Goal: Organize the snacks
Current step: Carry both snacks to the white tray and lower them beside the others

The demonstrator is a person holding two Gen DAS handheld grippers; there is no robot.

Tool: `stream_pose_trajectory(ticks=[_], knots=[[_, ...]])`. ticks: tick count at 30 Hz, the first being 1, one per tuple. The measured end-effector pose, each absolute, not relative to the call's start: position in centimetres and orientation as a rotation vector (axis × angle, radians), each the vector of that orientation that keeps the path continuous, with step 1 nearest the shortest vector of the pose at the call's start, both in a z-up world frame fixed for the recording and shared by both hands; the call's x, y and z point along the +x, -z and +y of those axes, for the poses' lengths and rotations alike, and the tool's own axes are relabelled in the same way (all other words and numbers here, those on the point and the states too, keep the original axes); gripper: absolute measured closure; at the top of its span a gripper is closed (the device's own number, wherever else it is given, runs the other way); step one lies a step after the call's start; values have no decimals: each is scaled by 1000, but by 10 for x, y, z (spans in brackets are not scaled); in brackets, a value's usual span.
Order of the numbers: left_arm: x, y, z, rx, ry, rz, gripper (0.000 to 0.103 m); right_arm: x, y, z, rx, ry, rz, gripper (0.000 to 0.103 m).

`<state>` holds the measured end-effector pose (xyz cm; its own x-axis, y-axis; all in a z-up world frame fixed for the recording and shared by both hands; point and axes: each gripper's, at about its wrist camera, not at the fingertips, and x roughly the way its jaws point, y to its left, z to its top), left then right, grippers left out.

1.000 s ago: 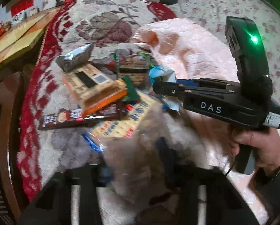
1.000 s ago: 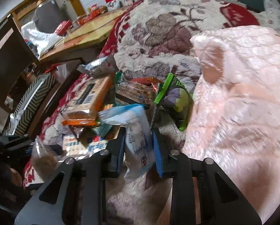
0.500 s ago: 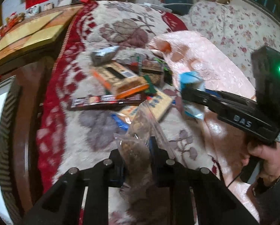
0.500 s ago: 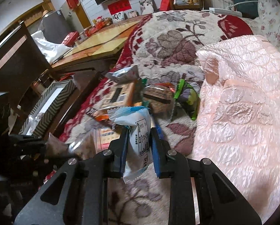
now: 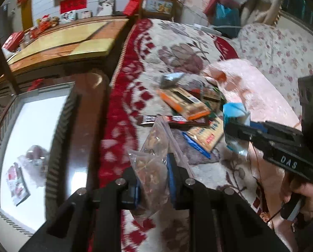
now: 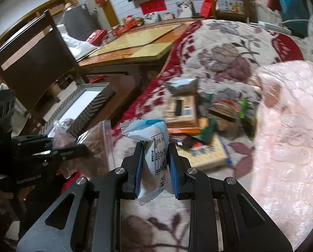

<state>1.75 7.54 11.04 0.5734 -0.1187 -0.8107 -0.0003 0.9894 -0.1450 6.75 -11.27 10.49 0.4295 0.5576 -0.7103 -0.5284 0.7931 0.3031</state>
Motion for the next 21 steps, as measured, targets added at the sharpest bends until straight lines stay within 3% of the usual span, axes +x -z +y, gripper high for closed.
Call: stream_pose_trajectory(ticks=[21], knots=[[-13,-124,210,-256,-164,891,80,55,-126,27,-140,-865,889,81]])
